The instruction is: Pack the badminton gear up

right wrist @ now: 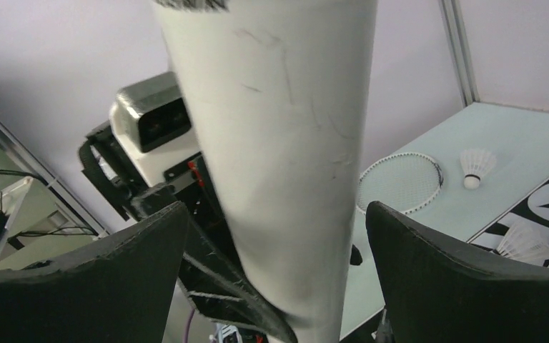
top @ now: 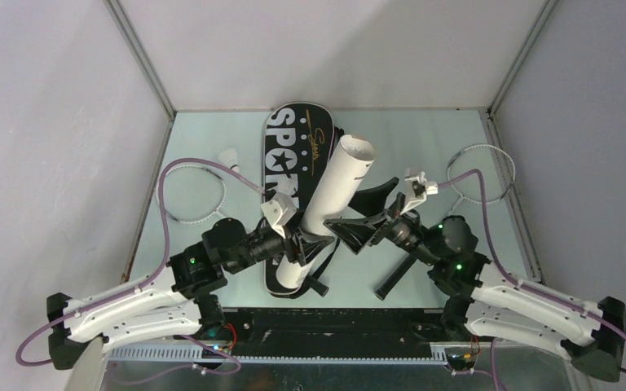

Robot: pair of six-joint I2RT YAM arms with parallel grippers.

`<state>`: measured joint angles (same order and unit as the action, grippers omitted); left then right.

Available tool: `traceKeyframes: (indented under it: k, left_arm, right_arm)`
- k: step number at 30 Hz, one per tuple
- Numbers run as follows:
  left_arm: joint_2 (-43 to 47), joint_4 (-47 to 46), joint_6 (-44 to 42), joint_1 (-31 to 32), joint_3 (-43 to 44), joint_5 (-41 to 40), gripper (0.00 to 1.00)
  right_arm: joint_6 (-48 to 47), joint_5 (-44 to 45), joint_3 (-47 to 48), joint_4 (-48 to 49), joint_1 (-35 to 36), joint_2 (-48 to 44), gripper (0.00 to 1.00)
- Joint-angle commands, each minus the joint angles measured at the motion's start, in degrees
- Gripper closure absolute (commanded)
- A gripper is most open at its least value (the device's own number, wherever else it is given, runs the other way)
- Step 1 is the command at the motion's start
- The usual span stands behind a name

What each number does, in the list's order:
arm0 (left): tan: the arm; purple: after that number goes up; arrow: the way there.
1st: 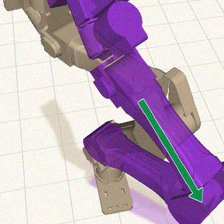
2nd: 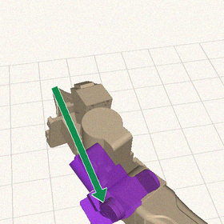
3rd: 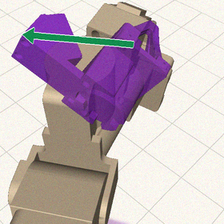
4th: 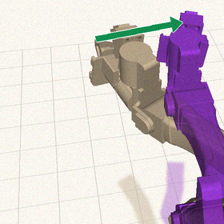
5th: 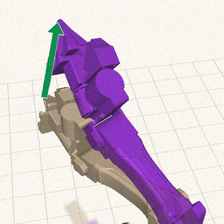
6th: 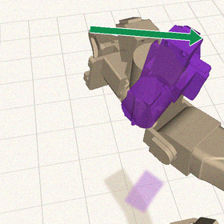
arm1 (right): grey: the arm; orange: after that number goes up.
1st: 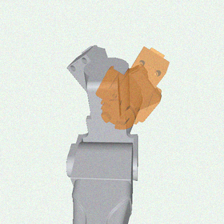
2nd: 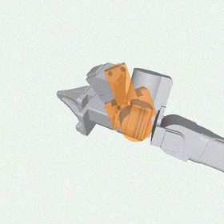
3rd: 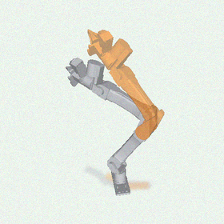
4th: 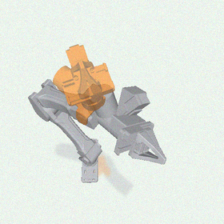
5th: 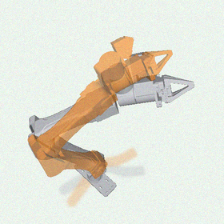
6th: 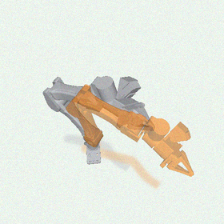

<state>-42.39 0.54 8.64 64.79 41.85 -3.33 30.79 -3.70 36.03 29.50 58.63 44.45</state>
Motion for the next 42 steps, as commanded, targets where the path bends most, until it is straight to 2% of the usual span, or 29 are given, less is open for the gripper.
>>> traceKeyframes:
  k: [1,6,10,14,17,18,20,21,23,27,31,33,36,38,40,42]
  left_arm:
    - [0.57,-6.14,2.84,-0.1,2.51,1.13,0.56]
    - [1.55,-7.36,3.71,-0.11,1.03,1.72,0.54]
    - [1.87,-8.19,3.95,-0.11,0.17,1.67,0.52]
    - [1.8,-7.8,4.09,-0.11,-0.29,0.98,0.44]
    - [1.76,-6.91,4.01,-0.11,-0.44,0.44,0.32]
    - [1.78,-6.55,3.97,-0.11,-0.49,0.26,0.3]
    - [2.05,-6.01,3.89,-0.11,-0.66,-0.16,0.17]
    - [2.14,-5.82,3.85,-0.11,-0.78,-0.62,0.06]
    - [2.52,-5.16,3.84,-0.11,-1.1,-1.16,0.01]
    - [4.3,-3.82,3.84,-0.11,-2.65,-2.83,0.0]
    - [6.32,-1.35,4.47,-0.1,-4.03,-6.71,0.0]
    - [6.58,1.78,6.36,-0.11,-4.21,-11.8,0.0]
    - [5.8,6.75,11.97,-0.38,-3.77,-25.58,0.0]
    - [4.01,10.47,14.32,-2.06,-2.47,-29.03,0.0]
    - [1.22,14.33,17.5,-6.17,-0.68,-27.77,0.0]
    - [-2.46,18.1,20.8,-12.51,1.15,-23.21,0.0]
  right_arm:
    - [0.19,3.69,0.18,9.67,1.67,4.53,0.05]
    - [2.54,3.7,0.18,13.99,1.97,8.54,0.07]
    - [3.99,2.74,0.18,16.91,2.04,10.9,0.15]
    - [4.05,1.91,0.18,17.24,2.0,11.25,0.33]
    - [3.9,1.78,0.14,16.47,2.08,10.64,0.52]
    - [3.83,1.84,0.17,16.16,2.01,10.31,0.56]
    - [3.47,2.29,-0.16,15.11,2.01,9.4,0.58]
    - [3.24,2.56,-0.43,15.09,2.01,8.97,0.59]
    - [2.85,3.44,-1.5,14.91,2.01,7.29,0.59]
    - [1.36,6.9,-3.91,12.36,1.58,1.76,0.6]
    - [-0.73,9.41,-5.5,4.4,-0.3,-7.02,0.59]
    - [-2.14,10.75,-5.64,-0.21,-1.49,-10.86,0.59]
    - [-4.05,12.82,-5.64,-6.35,-3.12,-16.09,0.59]
    - [-5.45,14.19,-5.62,-10.41,-4.19,-19.73,0.58]
    - [-6.99,15.11,-5.62,-13.52,-5.51,-22.97,0.58]
    - [-8.29,15.57,-5.62,-15.58,-6.5,-26.51,0.58]
